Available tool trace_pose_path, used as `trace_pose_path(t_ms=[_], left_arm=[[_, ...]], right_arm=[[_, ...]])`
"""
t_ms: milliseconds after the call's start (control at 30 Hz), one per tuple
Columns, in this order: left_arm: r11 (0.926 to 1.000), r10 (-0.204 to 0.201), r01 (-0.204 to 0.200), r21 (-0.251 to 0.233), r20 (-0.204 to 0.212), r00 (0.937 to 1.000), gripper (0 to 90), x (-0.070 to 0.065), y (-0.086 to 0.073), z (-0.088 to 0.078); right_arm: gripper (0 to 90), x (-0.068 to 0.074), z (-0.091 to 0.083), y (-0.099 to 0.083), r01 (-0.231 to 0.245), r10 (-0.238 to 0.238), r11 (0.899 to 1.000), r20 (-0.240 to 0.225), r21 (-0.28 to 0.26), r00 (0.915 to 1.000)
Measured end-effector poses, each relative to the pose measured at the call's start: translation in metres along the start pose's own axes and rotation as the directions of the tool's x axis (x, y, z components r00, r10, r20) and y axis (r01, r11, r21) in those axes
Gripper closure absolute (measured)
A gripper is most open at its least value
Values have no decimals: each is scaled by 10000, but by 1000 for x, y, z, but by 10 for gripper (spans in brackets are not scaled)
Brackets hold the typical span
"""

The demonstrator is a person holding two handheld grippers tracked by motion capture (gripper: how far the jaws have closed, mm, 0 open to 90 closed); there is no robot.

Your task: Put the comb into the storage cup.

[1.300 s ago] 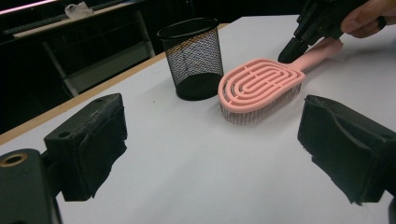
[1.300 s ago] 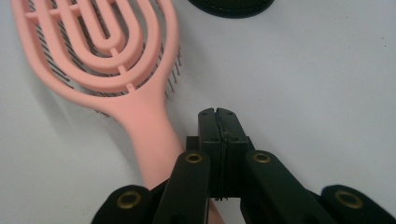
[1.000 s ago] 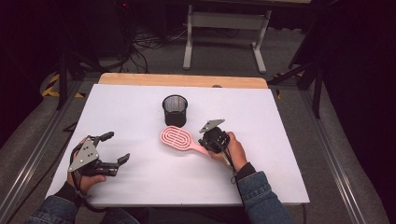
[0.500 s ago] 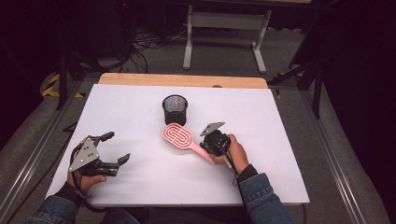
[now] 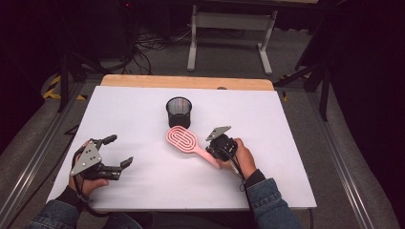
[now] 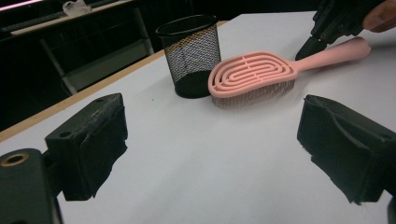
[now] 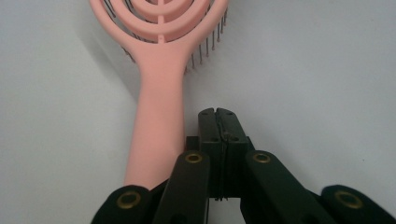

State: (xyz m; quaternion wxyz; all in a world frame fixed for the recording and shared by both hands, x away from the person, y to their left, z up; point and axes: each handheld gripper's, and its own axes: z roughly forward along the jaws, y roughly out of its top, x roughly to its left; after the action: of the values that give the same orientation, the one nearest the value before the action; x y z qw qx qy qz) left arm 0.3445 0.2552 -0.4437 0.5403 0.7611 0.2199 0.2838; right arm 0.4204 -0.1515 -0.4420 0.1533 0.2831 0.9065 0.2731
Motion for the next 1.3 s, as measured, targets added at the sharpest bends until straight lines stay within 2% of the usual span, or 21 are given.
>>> trace_pose_path(t_ms=[267,400,467,600,933,967,1033,1167,1300], left_arm=[[9999,97,-97,48,23,10000,96,0,0,0],[9999,107,-108,87,41,9999,97,0,0,1],[10000,9,-10,74,81,10000,97,0,0,1],[10000,34,-34,80,81,10000,97,0,0,1],[9999,56,-56,113,53,10000,96,0,0,1],[9999,45,-46,135,46,10000,96,0,0,1],[9999,26,-26,129,73,10000,95,0,-1,1],[9998,85,-86,159,62,9999,95,0,-1,2],[9998,116,-117,159,62,9999,95,0,-1,2]], right_arm=[[900,0,-3,-2,53,-54,10000,35,62,10000],[897,-1,-10,-2,198,-190,9995,309,-259,9993],[890,-2,-13,-2,144,-131,9992,340,-374,9993],[880,-6,-18,-3,-84,107,9984,401,-566,9991],[835,-11,-30,-2,-288,325,9952,387,-937,9987],[798,-12,-32,0,-298,343,9943,424,-1027,9985],[787,-13,-35,1,-334,381,9934,410,-1099,9984],[707,-16,-40,3,-379,432,9912,394,-1268,9983],[589,-17,-43,6,-359,420,9912,457,-1276,9981]])
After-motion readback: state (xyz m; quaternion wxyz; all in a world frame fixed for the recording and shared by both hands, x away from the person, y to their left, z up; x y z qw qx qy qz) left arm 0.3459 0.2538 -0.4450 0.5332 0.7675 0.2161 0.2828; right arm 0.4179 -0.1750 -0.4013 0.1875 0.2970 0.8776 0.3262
